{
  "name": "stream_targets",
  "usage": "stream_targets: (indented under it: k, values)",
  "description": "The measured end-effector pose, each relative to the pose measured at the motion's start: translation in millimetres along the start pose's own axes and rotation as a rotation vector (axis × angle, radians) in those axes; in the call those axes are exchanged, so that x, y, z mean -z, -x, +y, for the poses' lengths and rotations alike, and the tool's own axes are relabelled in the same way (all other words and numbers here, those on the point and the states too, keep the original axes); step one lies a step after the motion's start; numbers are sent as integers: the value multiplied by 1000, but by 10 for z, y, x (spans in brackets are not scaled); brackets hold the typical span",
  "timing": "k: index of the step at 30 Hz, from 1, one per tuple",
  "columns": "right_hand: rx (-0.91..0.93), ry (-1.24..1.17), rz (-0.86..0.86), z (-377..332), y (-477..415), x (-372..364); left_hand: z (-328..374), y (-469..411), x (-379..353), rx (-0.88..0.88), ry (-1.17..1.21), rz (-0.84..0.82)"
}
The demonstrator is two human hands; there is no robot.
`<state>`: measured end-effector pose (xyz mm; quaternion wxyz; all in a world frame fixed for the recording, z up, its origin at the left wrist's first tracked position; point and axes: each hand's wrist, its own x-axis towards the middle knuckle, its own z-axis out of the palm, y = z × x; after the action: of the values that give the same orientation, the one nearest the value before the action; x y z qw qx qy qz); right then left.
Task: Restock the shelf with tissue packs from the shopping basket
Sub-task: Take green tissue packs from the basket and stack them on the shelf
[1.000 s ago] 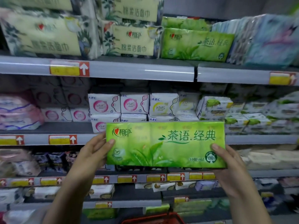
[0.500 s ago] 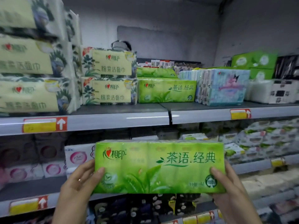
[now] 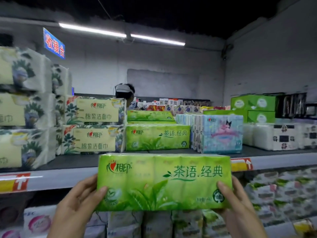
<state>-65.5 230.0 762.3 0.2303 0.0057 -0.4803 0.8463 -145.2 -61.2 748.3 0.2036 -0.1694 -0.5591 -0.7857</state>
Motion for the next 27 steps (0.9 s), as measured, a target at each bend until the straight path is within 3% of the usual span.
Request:
stream_targets:
  k: [6,14,27]
  values:
    - [78,155,-67,-226,-587,80,175,-307,-397,-74,-38,-106]
    - [355,558,-124,-394,-1345,-119,329,-952,-683,-202,-227,-58]
    - [603,1071,-20,-250,-1861,-275,71,-1487,-561,-60,-365,-51]
